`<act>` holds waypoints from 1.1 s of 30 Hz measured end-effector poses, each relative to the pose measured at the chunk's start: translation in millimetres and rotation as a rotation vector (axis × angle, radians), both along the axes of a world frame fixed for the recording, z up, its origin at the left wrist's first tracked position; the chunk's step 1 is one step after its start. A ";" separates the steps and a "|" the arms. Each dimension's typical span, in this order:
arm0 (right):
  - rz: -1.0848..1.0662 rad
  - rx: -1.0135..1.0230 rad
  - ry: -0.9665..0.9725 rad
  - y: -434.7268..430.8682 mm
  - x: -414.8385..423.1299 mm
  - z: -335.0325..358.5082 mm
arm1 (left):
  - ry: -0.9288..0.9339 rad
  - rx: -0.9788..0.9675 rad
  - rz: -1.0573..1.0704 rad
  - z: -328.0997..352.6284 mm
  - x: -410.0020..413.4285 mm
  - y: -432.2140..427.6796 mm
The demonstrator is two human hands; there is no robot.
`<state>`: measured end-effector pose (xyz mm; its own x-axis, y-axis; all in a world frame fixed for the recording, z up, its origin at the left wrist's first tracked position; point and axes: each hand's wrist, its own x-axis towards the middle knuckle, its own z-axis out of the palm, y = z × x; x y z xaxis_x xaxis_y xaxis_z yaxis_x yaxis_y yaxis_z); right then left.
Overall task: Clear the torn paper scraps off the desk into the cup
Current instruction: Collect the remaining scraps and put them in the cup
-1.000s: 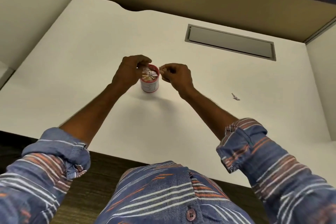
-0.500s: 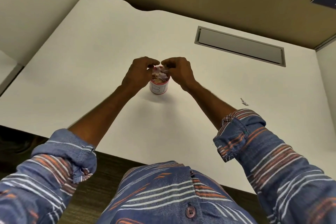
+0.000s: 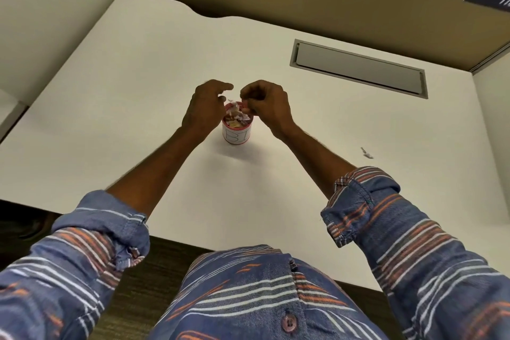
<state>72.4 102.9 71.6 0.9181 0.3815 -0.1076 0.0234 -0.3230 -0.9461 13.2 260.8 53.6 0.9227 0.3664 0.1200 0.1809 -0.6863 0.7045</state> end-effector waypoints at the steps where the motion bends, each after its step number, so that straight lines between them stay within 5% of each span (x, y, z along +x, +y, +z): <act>1: -0.031 0.021 0.004 -1.6 1.0 0.6 | 0.031 -0.025 -0.009 0.7 2.2 -0.6; 8: -0.259 0.109 0.050 -58.0 5.0 -17.4 | 0.104 0.005 -0.163 4.6 5.2 -8.8; 20: -0.474 -0.437 -0.181 -286.7 -26.2 -90.3 | 0.288 0.347 -0.309 1.4 12.9 -23.8; 29: -0.434 -0.552 -0.099 -358.3 -92.8 -105.4 | 0.321 0.357 -0.278 0.7 10.5 -38.4; 33: -0.208 -0.684 -0.142 -344.4 -122.3 -121.9 | 0.270 0.323 -0.262 14.3 7.0 -40.2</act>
<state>-49.9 -241.6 -50.3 0.9872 0.0873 -0.1338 0.0045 -0.8521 -0.5233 20.3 220.6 67.9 0.9926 0.1015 -0.0667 0.1198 -0.9086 0.4002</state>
